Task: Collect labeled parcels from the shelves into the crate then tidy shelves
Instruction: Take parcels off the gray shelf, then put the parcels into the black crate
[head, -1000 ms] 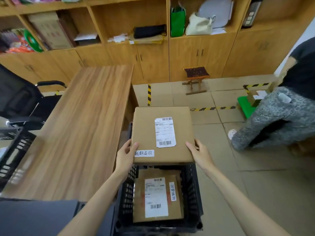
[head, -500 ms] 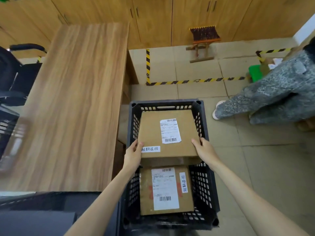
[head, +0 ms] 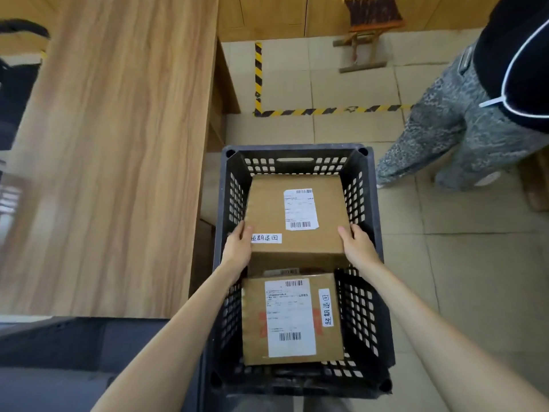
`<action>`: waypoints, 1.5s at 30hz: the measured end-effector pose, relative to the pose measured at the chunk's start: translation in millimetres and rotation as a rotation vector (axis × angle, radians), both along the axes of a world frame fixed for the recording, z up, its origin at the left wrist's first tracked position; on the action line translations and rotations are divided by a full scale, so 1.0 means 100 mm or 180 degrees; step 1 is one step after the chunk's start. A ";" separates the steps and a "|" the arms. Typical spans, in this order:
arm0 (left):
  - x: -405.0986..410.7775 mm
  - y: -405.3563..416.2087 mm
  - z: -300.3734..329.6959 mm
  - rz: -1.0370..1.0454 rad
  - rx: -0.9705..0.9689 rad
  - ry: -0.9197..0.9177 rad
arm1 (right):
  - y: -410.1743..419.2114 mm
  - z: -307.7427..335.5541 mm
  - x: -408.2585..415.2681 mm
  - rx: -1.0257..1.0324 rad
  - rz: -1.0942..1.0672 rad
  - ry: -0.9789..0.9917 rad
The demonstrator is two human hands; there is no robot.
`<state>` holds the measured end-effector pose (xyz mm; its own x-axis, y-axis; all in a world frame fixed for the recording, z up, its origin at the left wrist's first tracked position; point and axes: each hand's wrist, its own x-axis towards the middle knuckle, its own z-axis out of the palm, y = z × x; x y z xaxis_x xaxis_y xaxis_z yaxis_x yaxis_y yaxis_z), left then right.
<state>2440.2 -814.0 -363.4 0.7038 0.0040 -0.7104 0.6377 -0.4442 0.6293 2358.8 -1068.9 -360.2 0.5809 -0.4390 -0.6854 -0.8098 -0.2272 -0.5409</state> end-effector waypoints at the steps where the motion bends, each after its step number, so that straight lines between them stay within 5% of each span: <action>1: 0.03 -0.01 -0.02 -0.0006 0.0003 -0.0002 | 0.00 -0.01 0.02 0.0003 -0.0050 -0.0005; 13: 0.00 -0.14 0.29 -0.0327 0.0240 -0.0434 | 0.06 0.27 0.11 -0.0300 -0.0005 -0.0119; 27: -0.07 -0.39 2.47 -0.1820 0.1372 -0.2298 | 0.02 2.30 0.43 -0.1642 0.2146 -0.1484; 36: -0.75 -0.07 3.67 -0.1246 0.2340 -0.2882 | 0.51 3.48 0.35 -0.1884 0.3210 -0.2292; 45: -1.63 0.98 4.32 -0.0559 0.3293 -0.2671 | 1.62 4.16 0.02 -0.1958 0.4070 -0.3252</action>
<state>2277.6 -716.2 68.9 0.9685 0.1383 0.2073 0.1135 -0.9854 0.1271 2361.0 -906.6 55.9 0.7935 0.5670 0.2209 0.6085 -0.7453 -0.2726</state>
